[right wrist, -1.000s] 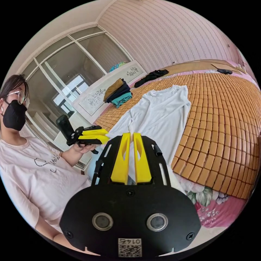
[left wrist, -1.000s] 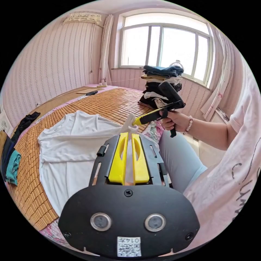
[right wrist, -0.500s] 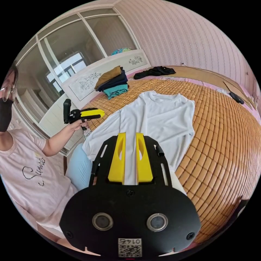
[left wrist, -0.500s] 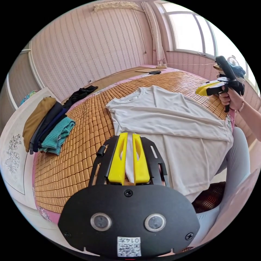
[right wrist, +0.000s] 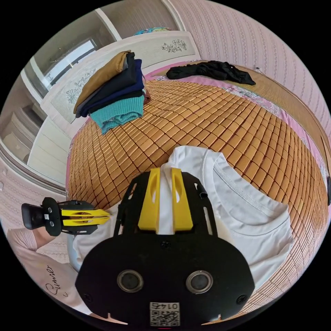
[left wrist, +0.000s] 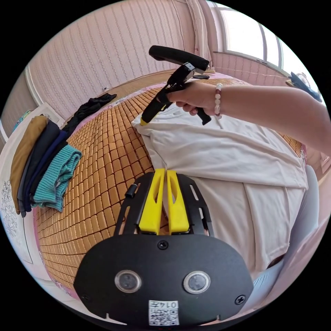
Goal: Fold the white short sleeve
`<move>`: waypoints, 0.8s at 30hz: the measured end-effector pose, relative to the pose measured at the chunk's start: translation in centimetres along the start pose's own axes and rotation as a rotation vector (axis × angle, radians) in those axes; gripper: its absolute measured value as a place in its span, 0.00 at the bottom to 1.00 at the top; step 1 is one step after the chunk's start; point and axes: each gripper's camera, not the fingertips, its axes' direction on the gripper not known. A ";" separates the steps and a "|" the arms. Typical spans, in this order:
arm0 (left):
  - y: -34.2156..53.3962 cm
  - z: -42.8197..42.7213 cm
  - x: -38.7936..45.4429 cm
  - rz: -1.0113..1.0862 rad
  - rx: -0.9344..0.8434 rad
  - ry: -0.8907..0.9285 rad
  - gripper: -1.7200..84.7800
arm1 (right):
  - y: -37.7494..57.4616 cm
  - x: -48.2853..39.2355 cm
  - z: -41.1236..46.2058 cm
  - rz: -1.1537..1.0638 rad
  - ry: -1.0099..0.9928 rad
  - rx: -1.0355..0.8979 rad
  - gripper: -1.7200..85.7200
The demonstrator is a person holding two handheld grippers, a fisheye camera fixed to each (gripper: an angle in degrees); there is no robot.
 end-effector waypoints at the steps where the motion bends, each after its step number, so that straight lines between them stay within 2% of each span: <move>1: 0.3 -0.6 -0.4 -0.004 0.006 -0.001 0.01 | -0.4 -0.3 0.0 -0.020 0.009 0.000 0.03; 6: 2.0 -2.6 -3.0 -0.068 0.049 -0.027 0.01 | -2.6 -2.3 -0.6 -0.120 0.015 0.033 0.02; 9: 2.8 -1.3 -4.6 -0.131 0.003 -0.029 0.01 | -3.8 -3.1 0.7 -0.134 0.026 0.008 0.03; 11: 3.1 0.4 -5.6 -0.181 -0.097 -0.035 0.01 | -3.9 -3.4 1.9 -0.130 0.048 -0.049 0.04; 14: 4.2 -1.6 -6.0 -0.199 -0.052 -0.073 0.02 | -2.2 -3.2 0.0 -0.094 0.113 -0.046 0.08; 17: 6.4 -5.1 -6.3 -0.218 0.002 -0.032 0.04 | 3.6 -3.1 -6.9 -0.060 0.097 0.094 0.09; 19: 8.1 -7.2 -5.9 -0.227 0.015 -0.025 0.05 | 11.1 -4.3 -12.0 -0.079 0.101 0.138 0.08; 24: 12.9 -11.7 -2.2 -0.267 0.070 0.051 0.06 | 28.8 -6.8 -15.9 0.076 0.138 0.040 0.09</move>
